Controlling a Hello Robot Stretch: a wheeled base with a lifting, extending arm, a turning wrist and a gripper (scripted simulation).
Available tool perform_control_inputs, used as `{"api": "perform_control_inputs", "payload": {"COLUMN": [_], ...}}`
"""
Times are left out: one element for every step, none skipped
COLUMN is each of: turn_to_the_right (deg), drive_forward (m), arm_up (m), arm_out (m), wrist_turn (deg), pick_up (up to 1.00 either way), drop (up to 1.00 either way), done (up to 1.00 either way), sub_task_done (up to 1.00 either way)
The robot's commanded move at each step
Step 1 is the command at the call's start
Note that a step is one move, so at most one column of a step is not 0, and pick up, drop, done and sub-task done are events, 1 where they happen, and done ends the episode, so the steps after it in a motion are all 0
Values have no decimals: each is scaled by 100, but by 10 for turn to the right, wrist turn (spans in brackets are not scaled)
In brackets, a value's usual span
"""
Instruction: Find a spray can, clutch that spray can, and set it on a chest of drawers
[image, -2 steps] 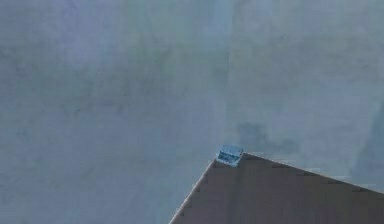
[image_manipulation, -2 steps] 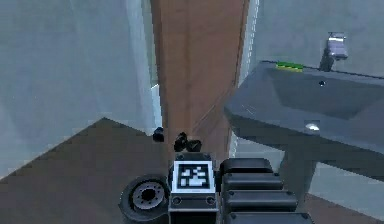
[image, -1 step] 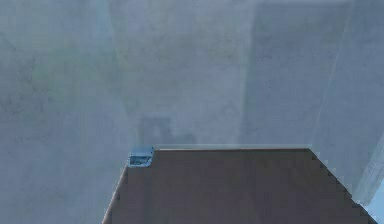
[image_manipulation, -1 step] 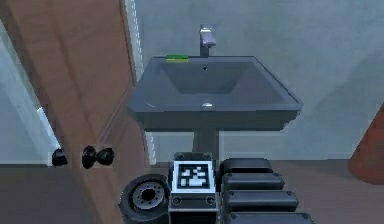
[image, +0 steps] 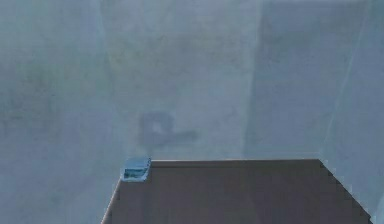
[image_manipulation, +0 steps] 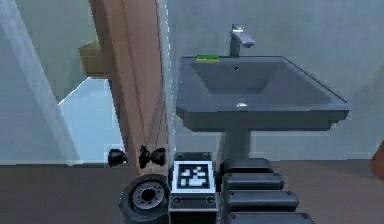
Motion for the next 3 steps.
{"api": "perform_control_inputs", "payload": {"turn_to_the_right": [150,0,450], "drive_forward": [0,40,0], "arm_up": [0,0,0], "arm_out": [0,0,0], "wrist_turn": [0,0,0], "pick_up": [0,0,0], "drop": [0,0,0], "done": [0,0,0], "sub_task_done": [0,0,0]}}
